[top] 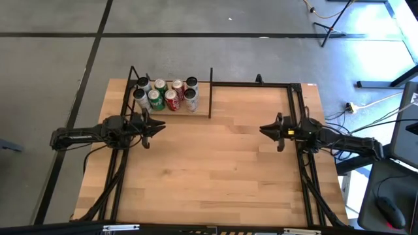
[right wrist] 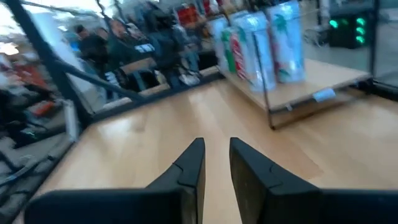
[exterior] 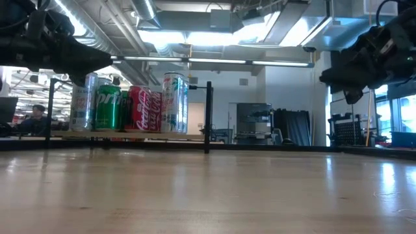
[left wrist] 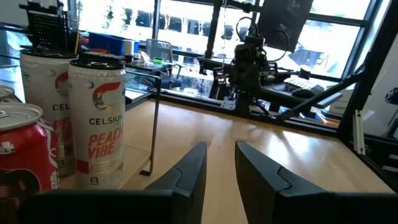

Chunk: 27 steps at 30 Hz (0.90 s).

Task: Place canned beverage on shelf
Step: Return to Home Position

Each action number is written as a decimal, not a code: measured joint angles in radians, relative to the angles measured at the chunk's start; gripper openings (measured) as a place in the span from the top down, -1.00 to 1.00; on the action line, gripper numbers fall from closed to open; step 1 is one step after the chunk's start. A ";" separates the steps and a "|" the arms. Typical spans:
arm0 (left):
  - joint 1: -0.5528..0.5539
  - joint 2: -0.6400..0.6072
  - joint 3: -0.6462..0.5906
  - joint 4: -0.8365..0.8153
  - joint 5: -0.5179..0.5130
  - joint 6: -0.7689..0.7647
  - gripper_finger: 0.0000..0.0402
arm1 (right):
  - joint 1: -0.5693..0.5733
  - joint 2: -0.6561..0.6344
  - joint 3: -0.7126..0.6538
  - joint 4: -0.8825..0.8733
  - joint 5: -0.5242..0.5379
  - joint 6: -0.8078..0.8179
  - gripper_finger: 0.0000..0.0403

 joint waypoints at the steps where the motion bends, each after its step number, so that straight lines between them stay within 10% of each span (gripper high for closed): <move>1: 0.000 0.000 0.000 0.000 0.000 0.000 0.62 | 0.000 -0.027 0.000 -0.004 -0.014 -0.002 0.69; 27: 0.000 0.000 0.000 0.007 0.003 0.001 0.62 | 0.000 -0.111 0.000 0.003 -0.052 0.016 0.69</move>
